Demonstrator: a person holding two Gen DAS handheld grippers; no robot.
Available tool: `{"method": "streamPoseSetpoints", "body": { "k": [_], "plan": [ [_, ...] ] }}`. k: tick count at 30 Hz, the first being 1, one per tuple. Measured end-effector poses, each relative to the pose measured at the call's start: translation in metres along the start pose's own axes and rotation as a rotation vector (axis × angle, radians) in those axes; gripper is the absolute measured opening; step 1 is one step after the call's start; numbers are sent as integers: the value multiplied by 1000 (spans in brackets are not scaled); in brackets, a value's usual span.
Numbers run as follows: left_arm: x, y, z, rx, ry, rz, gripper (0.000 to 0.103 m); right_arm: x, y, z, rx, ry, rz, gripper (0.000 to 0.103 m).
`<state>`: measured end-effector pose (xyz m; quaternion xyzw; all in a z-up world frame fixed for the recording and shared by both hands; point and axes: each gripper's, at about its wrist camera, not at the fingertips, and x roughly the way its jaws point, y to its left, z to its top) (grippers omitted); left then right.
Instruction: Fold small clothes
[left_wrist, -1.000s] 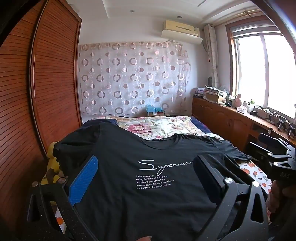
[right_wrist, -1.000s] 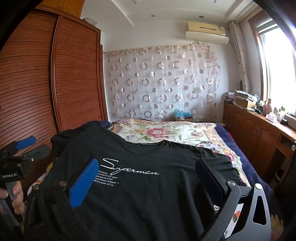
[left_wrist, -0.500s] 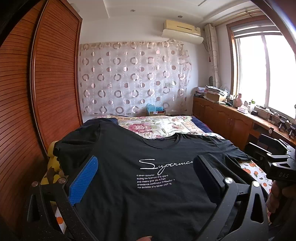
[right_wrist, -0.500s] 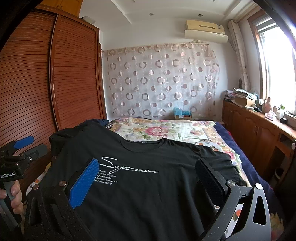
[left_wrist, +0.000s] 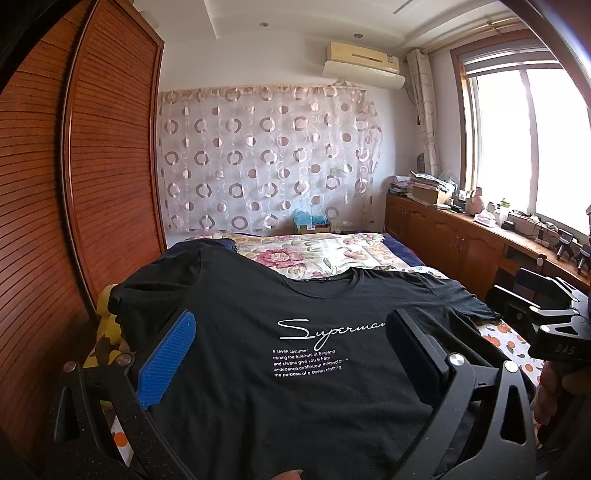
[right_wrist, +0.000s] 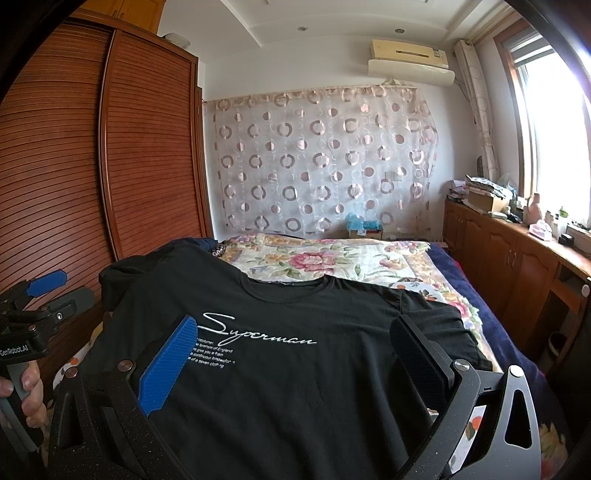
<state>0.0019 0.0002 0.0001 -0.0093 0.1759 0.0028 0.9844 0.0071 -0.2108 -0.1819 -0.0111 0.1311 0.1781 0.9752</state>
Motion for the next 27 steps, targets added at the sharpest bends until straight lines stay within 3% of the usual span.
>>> {"method": "streamPoseSetpoints", "body": {
  "k": [27],
  "plan": [
    [-6,-1,1,5,-11,7,103,3,-2,0,4,17,2,103]
  ]
}}
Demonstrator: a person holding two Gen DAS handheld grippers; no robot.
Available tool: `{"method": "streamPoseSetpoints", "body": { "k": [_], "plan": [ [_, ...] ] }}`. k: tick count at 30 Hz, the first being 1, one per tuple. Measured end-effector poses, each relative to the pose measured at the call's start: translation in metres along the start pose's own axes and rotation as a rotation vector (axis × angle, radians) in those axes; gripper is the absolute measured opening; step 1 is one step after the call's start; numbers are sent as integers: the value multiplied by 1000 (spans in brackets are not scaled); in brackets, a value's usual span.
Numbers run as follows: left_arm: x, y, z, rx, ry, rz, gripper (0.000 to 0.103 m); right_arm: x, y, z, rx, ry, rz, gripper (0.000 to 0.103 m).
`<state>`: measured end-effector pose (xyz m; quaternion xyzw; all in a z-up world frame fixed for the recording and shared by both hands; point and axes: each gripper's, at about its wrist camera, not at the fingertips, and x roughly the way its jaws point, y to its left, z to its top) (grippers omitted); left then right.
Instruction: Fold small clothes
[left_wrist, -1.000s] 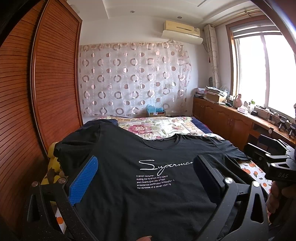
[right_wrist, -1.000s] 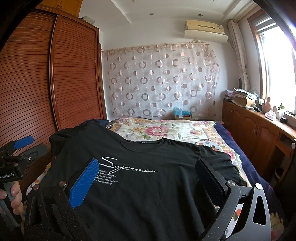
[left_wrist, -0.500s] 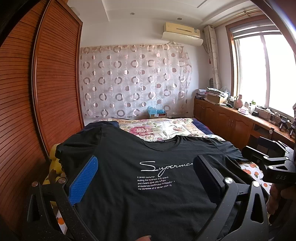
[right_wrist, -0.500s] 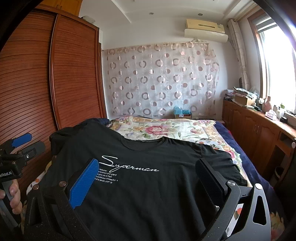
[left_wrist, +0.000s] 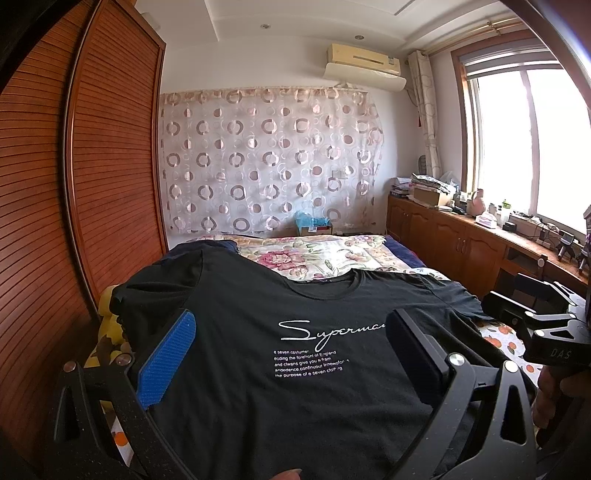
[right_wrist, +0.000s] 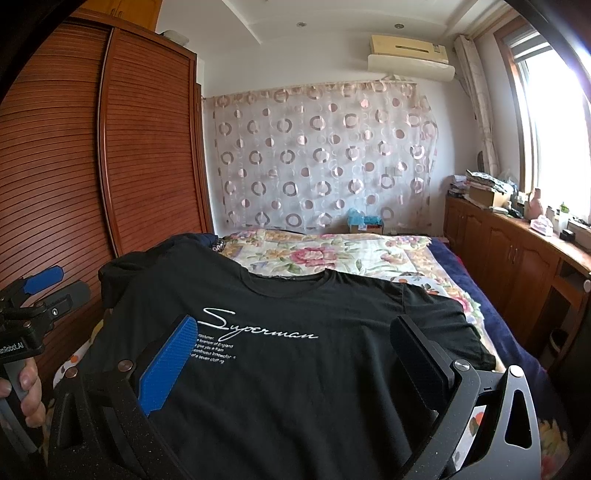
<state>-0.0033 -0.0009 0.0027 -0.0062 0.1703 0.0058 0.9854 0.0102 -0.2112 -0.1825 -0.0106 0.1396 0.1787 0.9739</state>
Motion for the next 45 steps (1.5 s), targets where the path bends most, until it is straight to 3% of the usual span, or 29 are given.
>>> {"method": "streamPoseSetpoints", "body": {
  "k": [22,45],
  "plan": [
    [-1,1,0,-1,4,1,103,1,2,0,1,3,3,103],
    [38,38,-13,1,106,63,103,33,-4,4,-10,109,98,103]
  ]
}}
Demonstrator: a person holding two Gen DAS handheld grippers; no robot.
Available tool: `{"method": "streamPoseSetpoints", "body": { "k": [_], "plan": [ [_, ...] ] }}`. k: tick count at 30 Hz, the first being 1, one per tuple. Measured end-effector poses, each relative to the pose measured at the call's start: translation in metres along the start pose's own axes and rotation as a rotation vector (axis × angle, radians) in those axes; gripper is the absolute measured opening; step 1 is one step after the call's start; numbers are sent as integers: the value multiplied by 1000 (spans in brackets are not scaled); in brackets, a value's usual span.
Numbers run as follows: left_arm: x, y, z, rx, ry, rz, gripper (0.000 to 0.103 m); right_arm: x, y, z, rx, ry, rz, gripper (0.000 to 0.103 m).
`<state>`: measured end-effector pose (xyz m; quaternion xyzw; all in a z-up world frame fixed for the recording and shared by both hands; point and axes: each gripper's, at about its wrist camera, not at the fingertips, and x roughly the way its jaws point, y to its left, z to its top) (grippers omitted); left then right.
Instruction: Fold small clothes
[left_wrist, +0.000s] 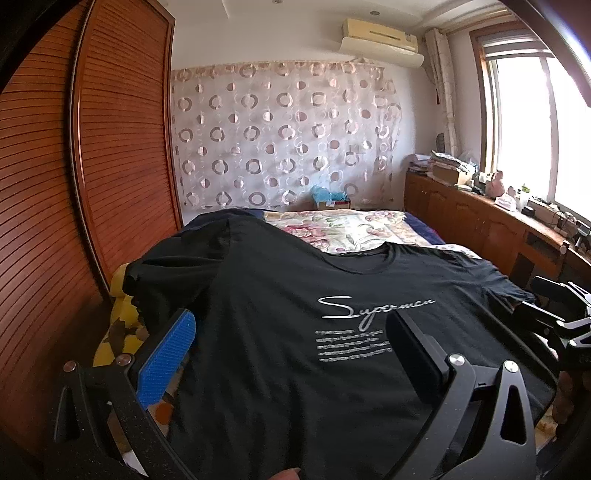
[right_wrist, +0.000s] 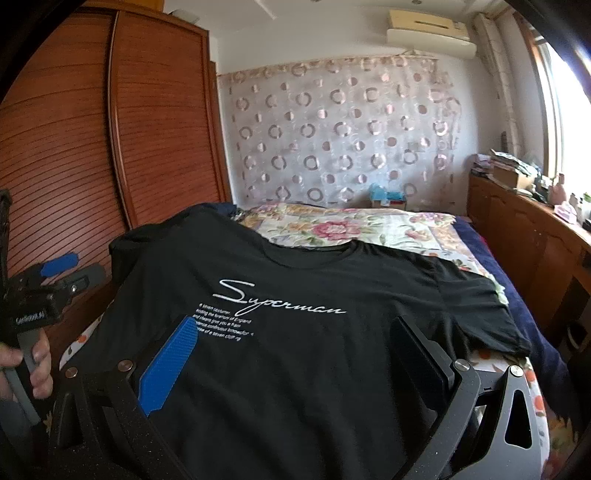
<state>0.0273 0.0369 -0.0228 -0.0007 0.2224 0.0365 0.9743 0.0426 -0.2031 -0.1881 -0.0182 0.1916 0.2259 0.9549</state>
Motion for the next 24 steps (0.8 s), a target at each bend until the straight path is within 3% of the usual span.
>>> {"method": "streamPoseSetpoints", "body": {
  "k": [7,20,24],
  "plan": [
    [22,22,6,39,24,34,103,23,-6,15,-50,25,50,103],
    [66,80,24,-5,96,5,103,74,-29,41,-72,88,127,103],
    [78,105,38,-21,108,50,101,91,-31,58,-91,101,149,103]
  ]
}}
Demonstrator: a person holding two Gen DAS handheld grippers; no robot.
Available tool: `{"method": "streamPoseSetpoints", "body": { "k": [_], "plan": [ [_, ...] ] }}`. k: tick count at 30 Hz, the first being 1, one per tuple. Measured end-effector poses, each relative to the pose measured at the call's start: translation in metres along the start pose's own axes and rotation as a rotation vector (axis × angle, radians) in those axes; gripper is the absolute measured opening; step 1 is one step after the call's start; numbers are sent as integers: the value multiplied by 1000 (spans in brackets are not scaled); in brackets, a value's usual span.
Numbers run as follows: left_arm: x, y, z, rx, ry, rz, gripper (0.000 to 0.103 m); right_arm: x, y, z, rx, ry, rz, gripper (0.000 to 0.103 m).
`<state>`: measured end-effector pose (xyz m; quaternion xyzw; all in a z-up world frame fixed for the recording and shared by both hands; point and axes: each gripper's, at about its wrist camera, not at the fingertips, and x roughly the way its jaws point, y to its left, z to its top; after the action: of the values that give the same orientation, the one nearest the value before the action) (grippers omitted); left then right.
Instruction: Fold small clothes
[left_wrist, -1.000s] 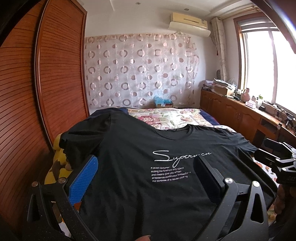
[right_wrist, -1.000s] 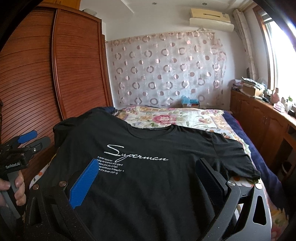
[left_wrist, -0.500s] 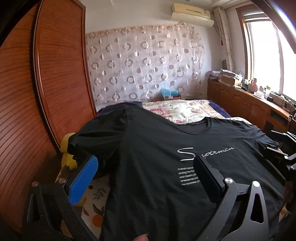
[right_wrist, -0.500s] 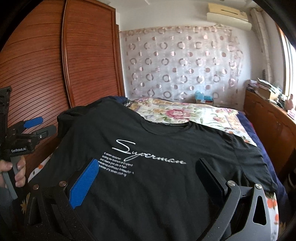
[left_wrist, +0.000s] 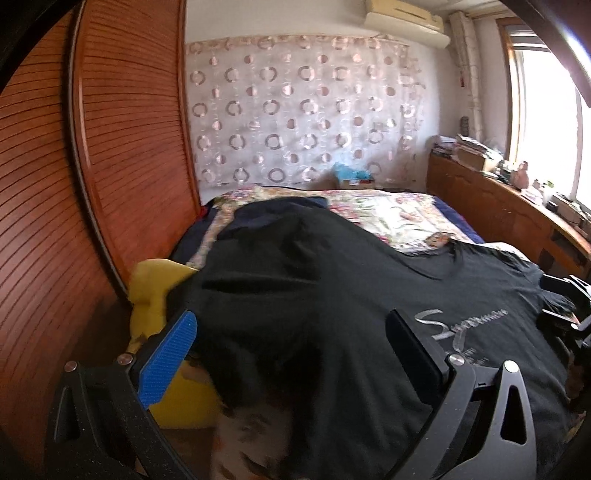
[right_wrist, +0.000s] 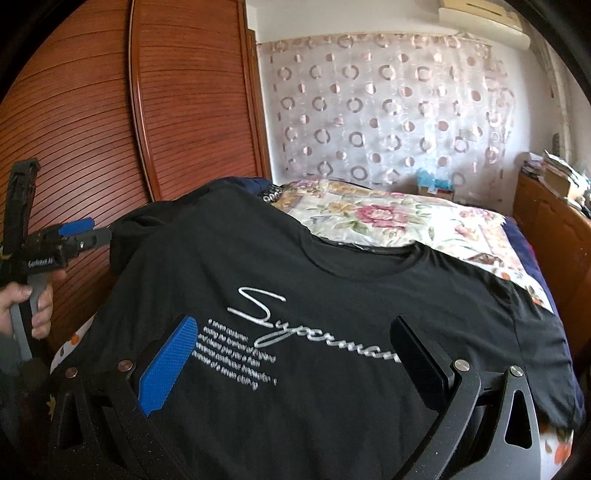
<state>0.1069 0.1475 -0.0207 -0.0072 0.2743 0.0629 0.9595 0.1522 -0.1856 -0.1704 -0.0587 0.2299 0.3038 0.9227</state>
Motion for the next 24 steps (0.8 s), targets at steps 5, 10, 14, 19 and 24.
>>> {"method": "streamPoseSetpoints", "body": {
  "k": [5,10,14,19,24],
  "plan": [
    [20,33,8,-62,34,34,89,27,-6,19,-25,32,43,103],
    [45,59,6,-123,94,76,65,59,-11,37,-59,76,68,103],
    [59,72,-4,-153,134,86,43,79,-18,48,-69,101,88,103],
    [55,76,-5,-138,123,104,8,98,-23,56,-76,123,101,103],
    [38,68,14,-89,83,93,6,107,-21,57,-69,127,106,103]
  ]
}}
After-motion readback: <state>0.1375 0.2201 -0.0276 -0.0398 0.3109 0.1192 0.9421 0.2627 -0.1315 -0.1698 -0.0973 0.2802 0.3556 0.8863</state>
